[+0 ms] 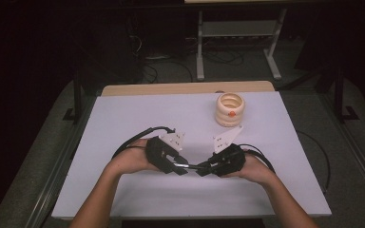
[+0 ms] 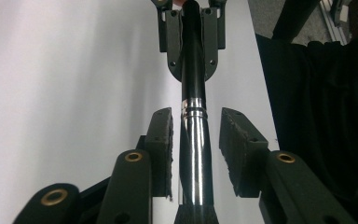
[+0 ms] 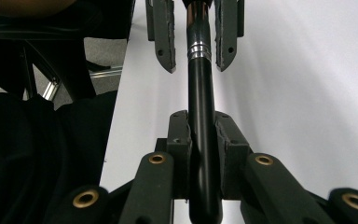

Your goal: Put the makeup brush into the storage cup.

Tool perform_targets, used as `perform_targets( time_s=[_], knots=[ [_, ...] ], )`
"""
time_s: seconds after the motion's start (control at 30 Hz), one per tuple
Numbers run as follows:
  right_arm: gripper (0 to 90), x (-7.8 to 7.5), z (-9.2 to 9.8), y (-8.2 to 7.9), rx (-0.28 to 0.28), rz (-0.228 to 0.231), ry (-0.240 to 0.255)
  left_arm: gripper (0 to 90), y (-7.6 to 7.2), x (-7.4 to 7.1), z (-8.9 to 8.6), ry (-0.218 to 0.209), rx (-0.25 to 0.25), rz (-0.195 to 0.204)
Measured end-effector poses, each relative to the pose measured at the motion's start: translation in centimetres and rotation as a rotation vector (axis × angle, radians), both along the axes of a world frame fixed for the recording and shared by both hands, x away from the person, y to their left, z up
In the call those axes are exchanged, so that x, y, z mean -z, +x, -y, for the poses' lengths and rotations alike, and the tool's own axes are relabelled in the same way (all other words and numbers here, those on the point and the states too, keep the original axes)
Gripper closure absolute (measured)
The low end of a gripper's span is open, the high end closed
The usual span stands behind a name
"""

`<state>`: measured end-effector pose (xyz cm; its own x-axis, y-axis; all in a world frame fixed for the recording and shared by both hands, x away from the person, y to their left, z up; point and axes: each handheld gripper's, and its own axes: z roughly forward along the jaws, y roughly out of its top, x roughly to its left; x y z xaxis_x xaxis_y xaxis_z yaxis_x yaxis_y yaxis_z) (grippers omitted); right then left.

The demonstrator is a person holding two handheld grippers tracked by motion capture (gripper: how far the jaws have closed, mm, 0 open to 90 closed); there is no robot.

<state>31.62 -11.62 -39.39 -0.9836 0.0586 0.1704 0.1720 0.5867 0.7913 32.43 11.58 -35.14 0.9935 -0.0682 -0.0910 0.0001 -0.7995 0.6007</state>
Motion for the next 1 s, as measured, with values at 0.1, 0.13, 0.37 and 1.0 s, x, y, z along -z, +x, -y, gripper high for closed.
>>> perform_targets(
  time_s=[0.1, 0.13, 0.37, 1.0],
  knots=[
    [78.0, 0.0, 0.04, -0.03, 0.0, -0.002, 0.01, 66.6, 0.01, 0.05, 0.03, 0.007, -0.002, -0.006],
    [78.0, -0.02, 0.05, -0.04, 0.002, -0.004, 0.008, 67.1, 0.01, 0.06, 0.01, 0.009, -0.002, -0.008],
    [78.0, -0.05, 0.06, -0.06, -0.005, -0.002, 0.014, 72.5, 0.0, 0.13, 0.07, 0.016, -0.004, -0.022],
    [76.6, 0.0, -0.16, -0.23, -0.021, -0.004, 0.005, 76.4, -0.3, 0.06, 0.32, 0.046, 0.01, -0.011]
  ],
)
